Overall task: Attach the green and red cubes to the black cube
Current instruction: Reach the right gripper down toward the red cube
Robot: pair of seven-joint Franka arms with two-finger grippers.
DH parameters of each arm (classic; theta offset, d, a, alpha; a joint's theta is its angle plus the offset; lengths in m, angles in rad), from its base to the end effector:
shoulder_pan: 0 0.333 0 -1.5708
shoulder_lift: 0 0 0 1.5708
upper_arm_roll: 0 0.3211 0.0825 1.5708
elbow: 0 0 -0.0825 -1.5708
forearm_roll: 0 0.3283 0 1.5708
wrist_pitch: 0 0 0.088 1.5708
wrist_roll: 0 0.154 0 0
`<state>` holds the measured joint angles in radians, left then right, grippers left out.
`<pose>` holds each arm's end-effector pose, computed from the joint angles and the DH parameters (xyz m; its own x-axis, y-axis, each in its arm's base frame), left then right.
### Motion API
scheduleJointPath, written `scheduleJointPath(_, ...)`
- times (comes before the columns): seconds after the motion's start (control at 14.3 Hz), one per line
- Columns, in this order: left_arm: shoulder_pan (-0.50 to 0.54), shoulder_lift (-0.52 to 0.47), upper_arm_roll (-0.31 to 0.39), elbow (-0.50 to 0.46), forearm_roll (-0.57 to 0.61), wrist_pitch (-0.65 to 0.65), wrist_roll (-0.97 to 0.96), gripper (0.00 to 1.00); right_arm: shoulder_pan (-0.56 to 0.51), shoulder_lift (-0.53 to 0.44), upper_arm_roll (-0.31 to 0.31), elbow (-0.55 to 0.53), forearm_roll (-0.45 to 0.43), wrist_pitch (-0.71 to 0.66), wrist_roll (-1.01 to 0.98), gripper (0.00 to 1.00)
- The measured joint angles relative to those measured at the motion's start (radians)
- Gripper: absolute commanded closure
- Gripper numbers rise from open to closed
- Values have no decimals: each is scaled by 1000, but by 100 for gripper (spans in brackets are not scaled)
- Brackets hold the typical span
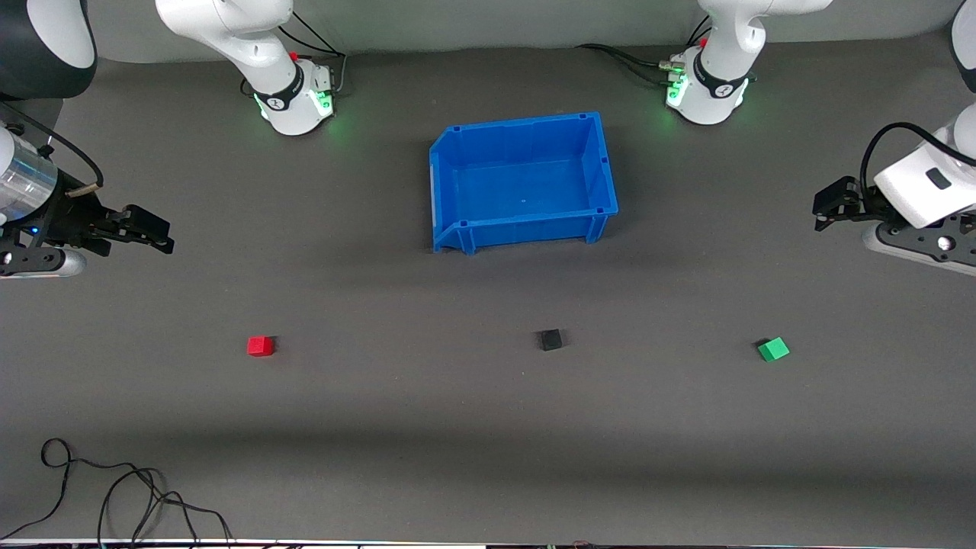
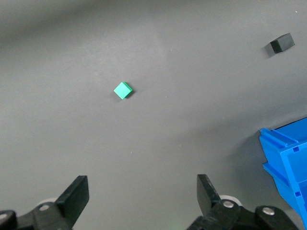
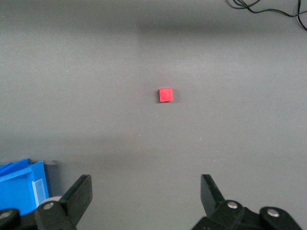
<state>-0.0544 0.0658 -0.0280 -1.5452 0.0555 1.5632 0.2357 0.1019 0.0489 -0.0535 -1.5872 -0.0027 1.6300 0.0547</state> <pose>0.5143 -0.0334 0.5594 0.9483 -0.3119 -0.0589 -0.3145 -0.9484 -0.0410 0.5175 0.0253 0.5561 1.0000 -0.0061 -0.0057 -0.0061 -1.0000 0.0056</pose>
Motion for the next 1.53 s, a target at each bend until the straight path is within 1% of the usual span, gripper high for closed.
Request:
scheduleJointPath(0.42,2,-1,2,-1,0,2,0,0,0,35,1,57,0,-5,4,1)
scheduleJointPath(0.91,5,-1,3,-6,0,10,0,0,-3,115,-4,110,0,-6,28,1)
scheduleJointPath(1.05,5,-1,4,-6,0,11,0,0,-13,154,-8,109,0,-11,41,1)
scheduleJointPath(1.19,5,-1,4,-7,0,12,0,0,-32,213,-11,109,0,-10,42,1)
scheduleJointPath(1.53,12,-1,6,-7,0,16,-11,0,-43,339,-13,111,0,32,44,1)
